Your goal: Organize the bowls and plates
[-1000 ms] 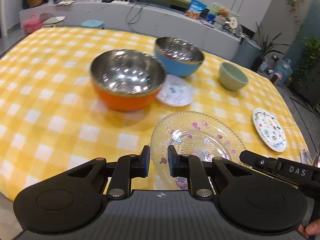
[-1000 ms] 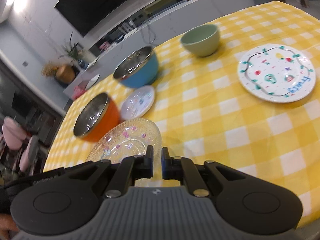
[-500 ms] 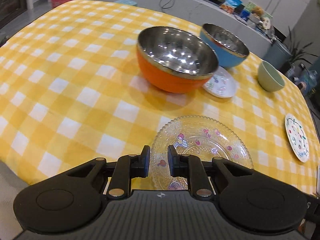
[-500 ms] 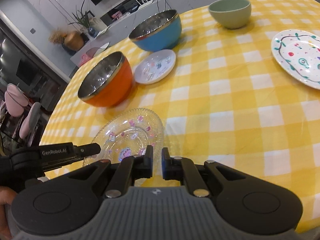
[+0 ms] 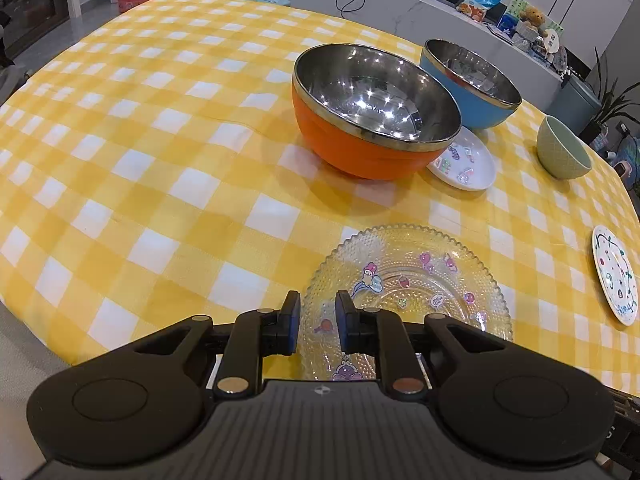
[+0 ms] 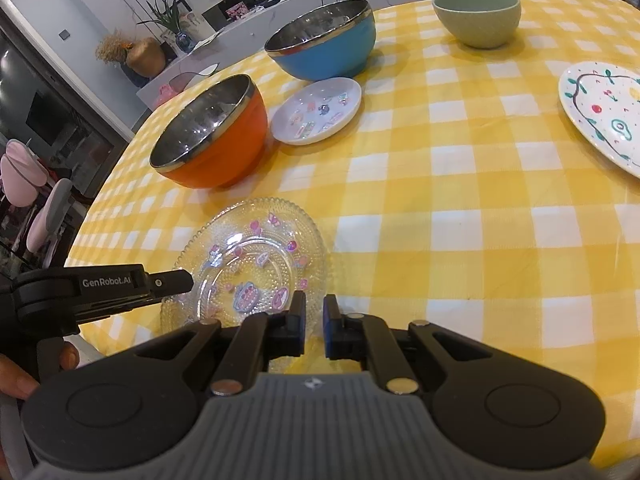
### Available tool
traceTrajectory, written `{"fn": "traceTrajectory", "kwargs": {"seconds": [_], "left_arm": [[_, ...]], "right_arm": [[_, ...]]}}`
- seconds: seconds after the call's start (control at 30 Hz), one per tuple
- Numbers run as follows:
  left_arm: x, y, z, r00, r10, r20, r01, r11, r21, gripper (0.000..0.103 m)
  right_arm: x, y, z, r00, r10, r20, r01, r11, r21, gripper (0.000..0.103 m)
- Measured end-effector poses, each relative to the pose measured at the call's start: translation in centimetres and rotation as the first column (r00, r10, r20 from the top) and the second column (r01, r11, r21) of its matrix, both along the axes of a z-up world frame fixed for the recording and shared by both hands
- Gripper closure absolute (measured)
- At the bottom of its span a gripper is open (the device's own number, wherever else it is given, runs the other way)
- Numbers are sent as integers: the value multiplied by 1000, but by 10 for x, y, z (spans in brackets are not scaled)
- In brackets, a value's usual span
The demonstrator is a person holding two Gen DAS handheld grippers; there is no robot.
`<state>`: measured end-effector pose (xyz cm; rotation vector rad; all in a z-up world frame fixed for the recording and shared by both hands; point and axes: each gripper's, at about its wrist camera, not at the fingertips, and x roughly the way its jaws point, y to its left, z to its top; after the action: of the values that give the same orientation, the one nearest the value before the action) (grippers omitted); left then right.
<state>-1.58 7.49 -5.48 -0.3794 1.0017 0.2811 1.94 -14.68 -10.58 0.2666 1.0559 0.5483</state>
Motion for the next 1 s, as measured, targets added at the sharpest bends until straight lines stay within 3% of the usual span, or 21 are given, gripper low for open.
{"fn": "traceTrajectory", "kwargs": {"seconds": [0.27,0.4,0.47,0.53,0.73,0.87,1.0], "left_arm": [[-4,2,7,999,20,48,-19,1000,-24,77],[-7,-5,20,989,-39,140,45,998,-41,76],[-7,-14,29,981,-85,175,90,996,-17,76],[-5,-25,37,973,-125,195,131,991,-18,76],[12,-65,57,938,-221,267,240,970,-42,76],[27,-96,61,908,-271,319,297,954,-34,76],[41,-121,57,880,-305,365,354,933,-72,72]], "right_arm": [[-2,-6,7,1000,-11,18,10,1000,22,89],[-3,-12,16,998,-41,55,40,999,23,62],[-2,-18,23,995,-66,77,65,998,17,54],[1,-25,29,991,-96,93,96,995,-1,38],[18,-55,49,967,-167,190,184,980,-75,38],[33,-92,59,923,-285,257,314,946,-76,38],[52,-130,61,882,-361,303,409,905,-112,38]]}}
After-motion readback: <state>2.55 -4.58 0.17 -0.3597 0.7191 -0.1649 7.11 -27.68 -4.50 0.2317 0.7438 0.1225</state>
